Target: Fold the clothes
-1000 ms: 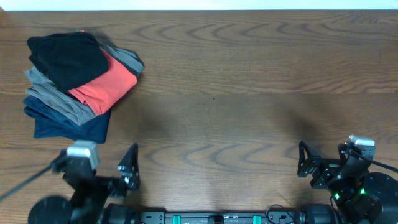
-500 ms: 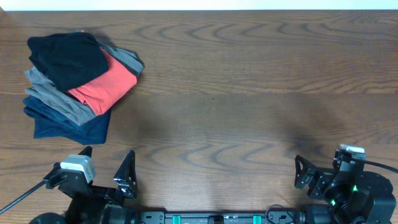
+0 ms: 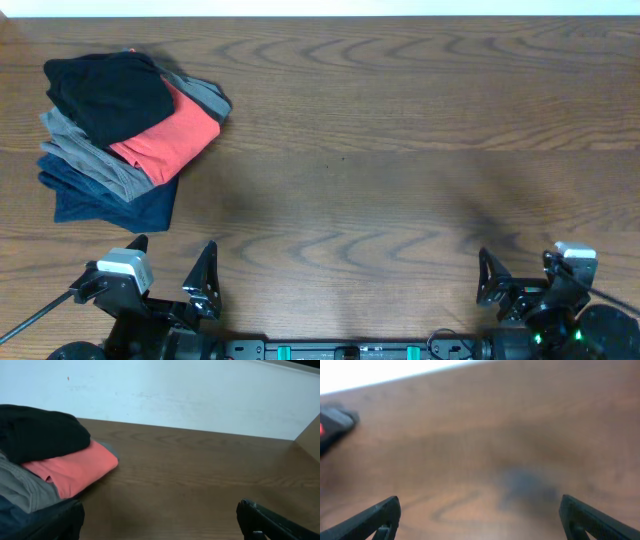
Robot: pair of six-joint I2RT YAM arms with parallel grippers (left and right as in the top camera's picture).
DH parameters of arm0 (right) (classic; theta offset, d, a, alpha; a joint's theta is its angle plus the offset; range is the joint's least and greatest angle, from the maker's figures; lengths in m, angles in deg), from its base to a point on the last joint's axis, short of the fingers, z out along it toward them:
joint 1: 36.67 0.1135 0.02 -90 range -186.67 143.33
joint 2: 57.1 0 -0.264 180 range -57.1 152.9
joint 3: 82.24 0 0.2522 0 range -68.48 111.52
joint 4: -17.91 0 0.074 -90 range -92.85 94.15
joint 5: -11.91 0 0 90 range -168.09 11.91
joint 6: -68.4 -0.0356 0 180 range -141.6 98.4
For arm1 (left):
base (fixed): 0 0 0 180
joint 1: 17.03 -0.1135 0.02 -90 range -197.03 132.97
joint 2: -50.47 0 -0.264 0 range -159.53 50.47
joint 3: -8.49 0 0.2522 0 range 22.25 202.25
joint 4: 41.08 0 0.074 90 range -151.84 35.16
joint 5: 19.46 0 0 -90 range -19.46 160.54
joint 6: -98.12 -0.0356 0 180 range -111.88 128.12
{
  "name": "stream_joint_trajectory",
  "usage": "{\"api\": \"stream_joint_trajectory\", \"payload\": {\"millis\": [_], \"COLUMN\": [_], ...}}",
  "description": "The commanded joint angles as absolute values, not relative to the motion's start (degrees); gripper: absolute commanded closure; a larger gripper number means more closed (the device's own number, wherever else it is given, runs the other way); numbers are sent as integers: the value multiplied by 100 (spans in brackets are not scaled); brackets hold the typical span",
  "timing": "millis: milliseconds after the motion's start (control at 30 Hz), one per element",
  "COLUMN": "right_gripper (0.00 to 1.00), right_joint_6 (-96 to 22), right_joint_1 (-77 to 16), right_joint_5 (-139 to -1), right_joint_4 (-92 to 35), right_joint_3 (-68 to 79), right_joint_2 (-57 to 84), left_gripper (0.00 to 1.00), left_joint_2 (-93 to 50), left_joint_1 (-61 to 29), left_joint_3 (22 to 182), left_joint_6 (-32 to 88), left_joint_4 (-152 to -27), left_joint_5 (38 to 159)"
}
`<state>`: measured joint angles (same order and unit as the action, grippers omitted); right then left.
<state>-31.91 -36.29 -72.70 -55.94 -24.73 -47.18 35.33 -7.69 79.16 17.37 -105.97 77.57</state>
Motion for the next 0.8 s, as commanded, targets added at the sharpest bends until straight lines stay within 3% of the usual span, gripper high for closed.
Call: {"api": "stream_joint_trajectory", "payload": {"millis": [0,167,500,767], "right_gripper": [1,1,1,1], "right_joint_6": [-2487,-1884,-1873,-1873], "right_joint_1": [-3478,-3465,-3506,-3511], "right_joint_5": [-7270,-6794,-6798,-6759], "right_joint_4": [-5050,-3535,-113,-159], "right_joint_3": [-2934,-3938,-5985,-6663], "right_joint_2": [-5138,-5636,-5678,-5658], "left_gripper": [2,2,2,2], "left_joint_2": [3551,3551,3551,3551], "left_joint_1": [-762,-762,-762,-762], "left_joint_3": [7883,7883,7883,7883], "left_joint_6": [1829,1829,1829,1829], "left_joint_4": [-10575,-10575,-10575,-10575], "left_joint_5": [7669,7669,7669,7669]}}
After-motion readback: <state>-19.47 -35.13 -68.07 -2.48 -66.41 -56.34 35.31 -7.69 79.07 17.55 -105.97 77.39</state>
